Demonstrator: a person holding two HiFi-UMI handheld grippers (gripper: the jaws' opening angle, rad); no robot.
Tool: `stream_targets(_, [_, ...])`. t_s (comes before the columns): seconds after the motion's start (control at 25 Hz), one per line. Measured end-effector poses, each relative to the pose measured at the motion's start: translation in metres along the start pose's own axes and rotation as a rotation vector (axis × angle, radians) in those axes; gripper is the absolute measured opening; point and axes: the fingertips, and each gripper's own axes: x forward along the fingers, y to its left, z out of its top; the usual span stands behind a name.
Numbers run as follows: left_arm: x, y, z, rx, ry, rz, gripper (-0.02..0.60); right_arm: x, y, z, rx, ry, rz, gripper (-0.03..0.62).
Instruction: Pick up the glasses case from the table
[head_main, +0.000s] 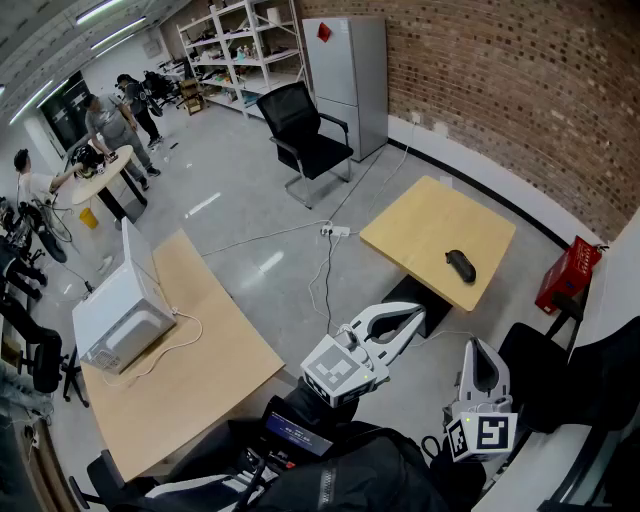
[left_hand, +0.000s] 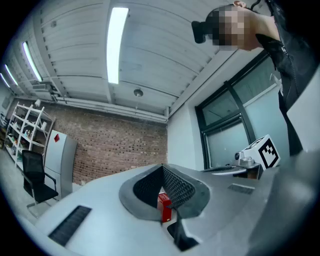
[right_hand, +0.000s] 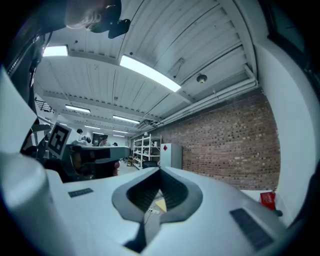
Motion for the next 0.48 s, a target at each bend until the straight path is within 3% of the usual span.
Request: stream_targets(0.48, [0.007,0.001,-0.02,-0.069,0.059,0.083,-0.002,-0.018,-0.016,-0.015,0.033,0.024,0.006,0.006])
